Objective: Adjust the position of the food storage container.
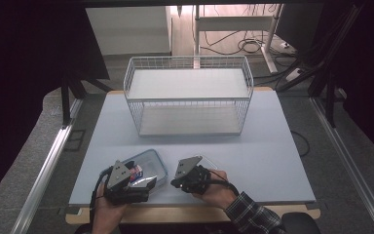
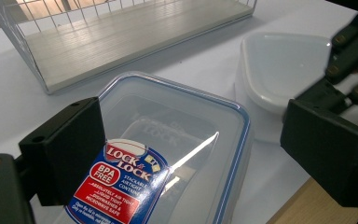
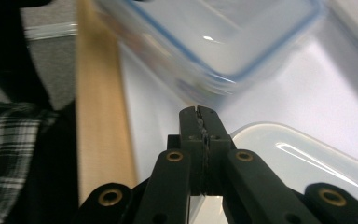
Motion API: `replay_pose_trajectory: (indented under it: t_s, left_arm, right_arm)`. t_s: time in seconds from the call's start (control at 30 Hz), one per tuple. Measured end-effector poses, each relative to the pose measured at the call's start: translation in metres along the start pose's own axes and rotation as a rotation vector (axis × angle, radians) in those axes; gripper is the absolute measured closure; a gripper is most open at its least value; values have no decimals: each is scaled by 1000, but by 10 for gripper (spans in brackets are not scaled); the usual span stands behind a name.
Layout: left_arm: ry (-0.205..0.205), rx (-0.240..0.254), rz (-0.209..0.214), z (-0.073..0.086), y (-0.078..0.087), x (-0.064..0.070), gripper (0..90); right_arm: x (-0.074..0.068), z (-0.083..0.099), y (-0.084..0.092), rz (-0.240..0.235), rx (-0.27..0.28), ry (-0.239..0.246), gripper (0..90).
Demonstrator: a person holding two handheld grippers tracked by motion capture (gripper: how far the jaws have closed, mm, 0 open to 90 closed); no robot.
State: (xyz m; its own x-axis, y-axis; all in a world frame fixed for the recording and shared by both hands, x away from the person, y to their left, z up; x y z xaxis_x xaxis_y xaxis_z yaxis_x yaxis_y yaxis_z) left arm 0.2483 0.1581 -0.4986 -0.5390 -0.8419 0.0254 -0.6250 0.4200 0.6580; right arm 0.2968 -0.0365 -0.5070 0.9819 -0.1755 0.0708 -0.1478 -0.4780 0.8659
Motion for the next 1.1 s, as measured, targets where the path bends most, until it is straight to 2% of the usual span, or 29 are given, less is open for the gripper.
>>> replay_pose_trajectory:
  t_s: [0.03, 0.07, 0.17, 0.2, 0.27, 0.3, 0.5, 0.53, 0.63, 0.67, 0.7, 0.73, 0.77, 0.8, 0.87, 1.03, 1.07, 1.1]
  left_arm:
    - [0, 0, 0, 0, 0, 0, 63]
    - [0, -1, 0, 0, 0, 0, 63]
    - [2, -3, 1, 0, -1, 1, 64]
    - [1, -4, 2, 0, -1, 1, 64]
    - [-1, -6, 2, 0, -2, 1, 64]
    - [0, -8, 1, 0, -2, 1, 65]
    - [-4, -7, 2, 0, -2, 1, 73]
    - [-4, -7, 2, 0, -2, 1, 74]
    - [-4, -6, 6, 0, -1, 2, 74]
    - [-4, -6, 6, 0, -1, 2, 74]
    - [-5, -3, 8, 0, -1, 3, 74]
    - [-5, -3, 8, 0, -1, 3, 74]
    - [-7, -3, 7, 0, -1, 3, 74]
    - [-7, -3, 7, 0, -1, 3, 74]
    - [-6, 1, 5, 0, -1, 4, 74]
    - [-15, 2, -5, 0, -1, 5, 77]
    - [-17, 2, -5, 0, -1, 5, 77]
    - [-23, -3, -8, 0, -2, 6, 83]
  right_arm:
    - [0, 0, 0, 0, 0, 0, 900]
    - [10, 2, 2, 16, 6, -28, 900]
    - [27, 7, 4, 47, 3, -59, 900]
    - [27, 7, 4, 47, 3, -59, 900]
    - [36, 9, 5, 50, 4, -79, 899]
    - [45, 12, 6, 68, 0, -97, 900]
    - [68, 26, 14, 121, -14, -161, 899]
    - [68, 26, 14, 121, -14, -161, 899]
    - [82, 42, 23, 163, -11, -220, 899]
    - [82, 42, 23, 163, -11, -220, 899]
    - [87, 52, 29, 178, -5, -261, 899]
    - [87, 52, 29, 178, -5, -261, 899]
    - [93, 63, 35, 191, 2, -282, 899]
    - [93, 63, 35, 191, 2, -282, 899]
    - [98, 78, 45, 212, 0, -306, 898]
    - [103, 103, 60, 244, 1, -353, 898]
    - [103, 103, 60, 244, 1, -353, 898]
    - [104, 113, 66, 251, 1, -365, 897]
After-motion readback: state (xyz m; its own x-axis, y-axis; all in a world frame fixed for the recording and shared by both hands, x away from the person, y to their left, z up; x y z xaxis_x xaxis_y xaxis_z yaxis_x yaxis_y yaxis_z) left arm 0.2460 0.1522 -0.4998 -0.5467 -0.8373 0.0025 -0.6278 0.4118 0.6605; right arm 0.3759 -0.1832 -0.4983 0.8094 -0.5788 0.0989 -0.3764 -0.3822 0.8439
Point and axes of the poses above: each handheld gripper's, and its own axes: y roughly backward along the jaws, z roughly out of its underside, x roughly to its right, the point moved 4 cm from there along -y, roughly forward along the jaws, and after that the axes turned 12 degrees about -x, right-handed, at the moved point
